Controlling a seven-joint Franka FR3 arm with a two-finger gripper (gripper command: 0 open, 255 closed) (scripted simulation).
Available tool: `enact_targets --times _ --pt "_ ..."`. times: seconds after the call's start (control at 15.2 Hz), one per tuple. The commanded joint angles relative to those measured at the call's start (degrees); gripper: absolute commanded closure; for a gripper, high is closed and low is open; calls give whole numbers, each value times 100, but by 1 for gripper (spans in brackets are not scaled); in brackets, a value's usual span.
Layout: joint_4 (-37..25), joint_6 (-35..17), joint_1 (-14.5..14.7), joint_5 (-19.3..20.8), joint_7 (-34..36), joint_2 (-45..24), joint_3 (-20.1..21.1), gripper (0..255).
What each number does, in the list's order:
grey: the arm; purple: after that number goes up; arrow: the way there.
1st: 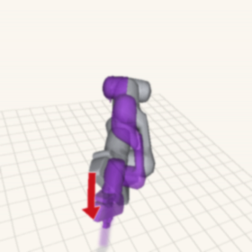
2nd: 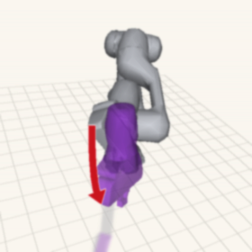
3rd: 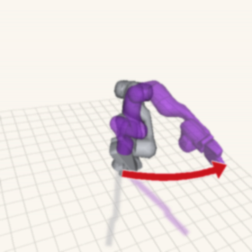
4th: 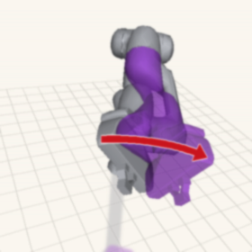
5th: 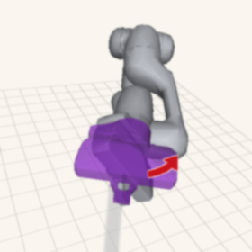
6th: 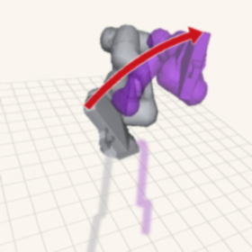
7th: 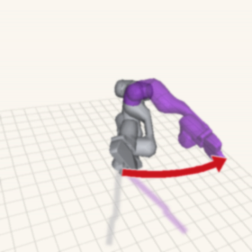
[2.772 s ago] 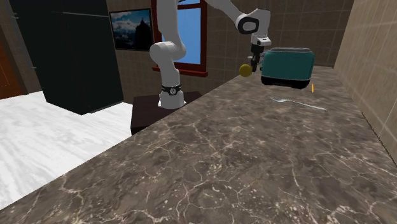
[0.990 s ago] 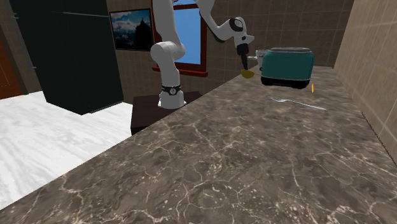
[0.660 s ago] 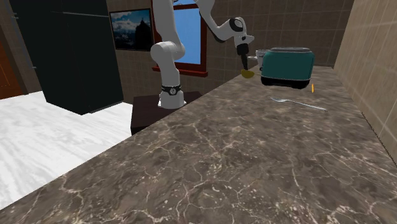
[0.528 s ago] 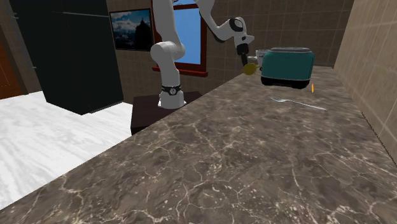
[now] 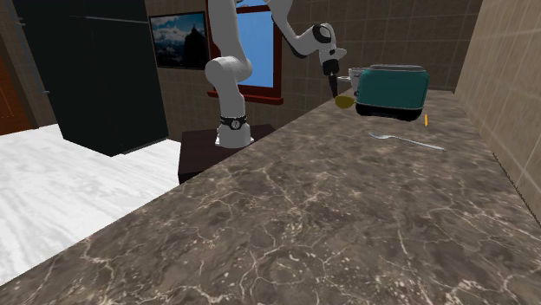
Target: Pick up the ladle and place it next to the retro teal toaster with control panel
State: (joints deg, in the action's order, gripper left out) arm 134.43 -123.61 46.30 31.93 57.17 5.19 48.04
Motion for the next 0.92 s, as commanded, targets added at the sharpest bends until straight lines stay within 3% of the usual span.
enact_targets --times 0.0,0.2,0.46,0.86 --pt "0 0 0 0 0 0 0 0" --pt "-161 -68 -90 -1022 -1849 311 -573 0" --pt "-834 391 -258 -1871 -3816 92 -1185 0" --pt "-585 -33 -333 -1636 -3658 -146 -1183 0"
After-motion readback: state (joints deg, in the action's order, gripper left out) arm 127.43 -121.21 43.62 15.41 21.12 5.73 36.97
